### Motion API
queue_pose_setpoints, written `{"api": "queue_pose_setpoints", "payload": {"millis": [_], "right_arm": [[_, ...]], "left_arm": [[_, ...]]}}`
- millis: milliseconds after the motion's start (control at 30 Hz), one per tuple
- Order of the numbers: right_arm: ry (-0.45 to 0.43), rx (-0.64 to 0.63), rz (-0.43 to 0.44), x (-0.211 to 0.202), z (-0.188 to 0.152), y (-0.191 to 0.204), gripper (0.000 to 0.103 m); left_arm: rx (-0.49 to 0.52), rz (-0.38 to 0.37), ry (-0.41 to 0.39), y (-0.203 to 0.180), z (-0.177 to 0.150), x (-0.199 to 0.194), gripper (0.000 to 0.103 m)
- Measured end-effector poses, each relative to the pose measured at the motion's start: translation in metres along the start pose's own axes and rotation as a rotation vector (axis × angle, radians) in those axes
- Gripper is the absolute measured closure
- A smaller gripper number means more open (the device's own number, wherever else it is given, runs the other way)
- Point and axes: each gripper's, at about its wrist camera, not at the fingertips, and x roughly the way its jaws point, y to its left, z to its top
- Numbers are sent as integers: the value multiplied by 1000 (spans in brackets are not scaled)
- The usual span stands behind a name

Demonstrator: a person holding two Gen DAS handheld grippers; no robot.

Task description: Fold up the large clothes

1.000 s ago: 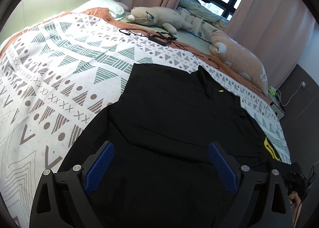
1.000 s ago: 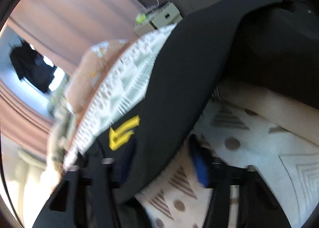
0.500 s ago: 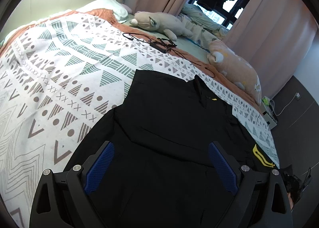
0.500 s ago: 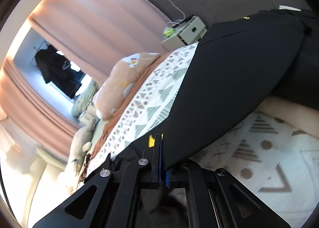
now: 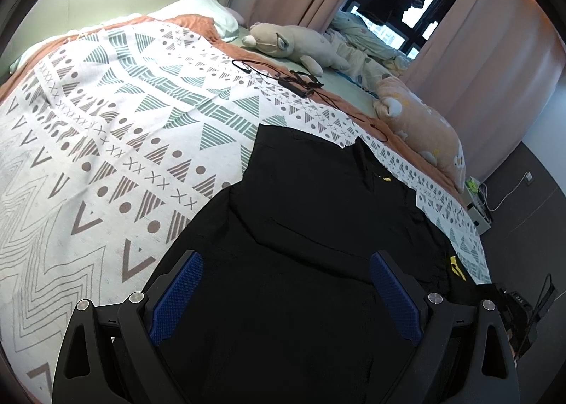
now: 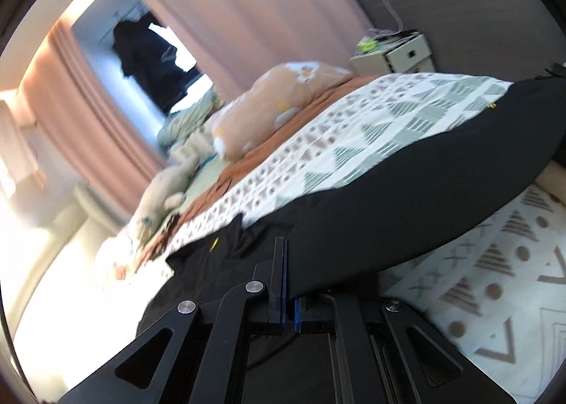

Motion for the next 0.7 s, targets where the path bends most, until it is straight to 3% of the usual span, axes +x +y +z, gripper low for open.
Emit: {"api": "queue_pose_setpoints", "payload": {"millis": [200,367,433,467,500,567,700], "right_arm": [[117,-83,6,31,-22,23,99],[308,-85,-63,68,-44,23,98],[363,-44,-71,70,-45,17,91],[375,-9,-47,66,-44,12,80],[376,18,-27,61,-43,9,62],[342,75,-10,41,-37,-3,40],[255,153,-7,-1,-22,-28,36]], "left_arm": [[-1,-5,-1,0,3,1,7],[9,-10,7,-2,5,4,7],[7,-18,14,-1,7,4,7],[1,-23,14,0,9,3,7],[-6,-31,10,1,10,1,7],[-14,-46,-2,1,13,-3,7],[-5,-61,-2,-4,14,-5,7]]}}
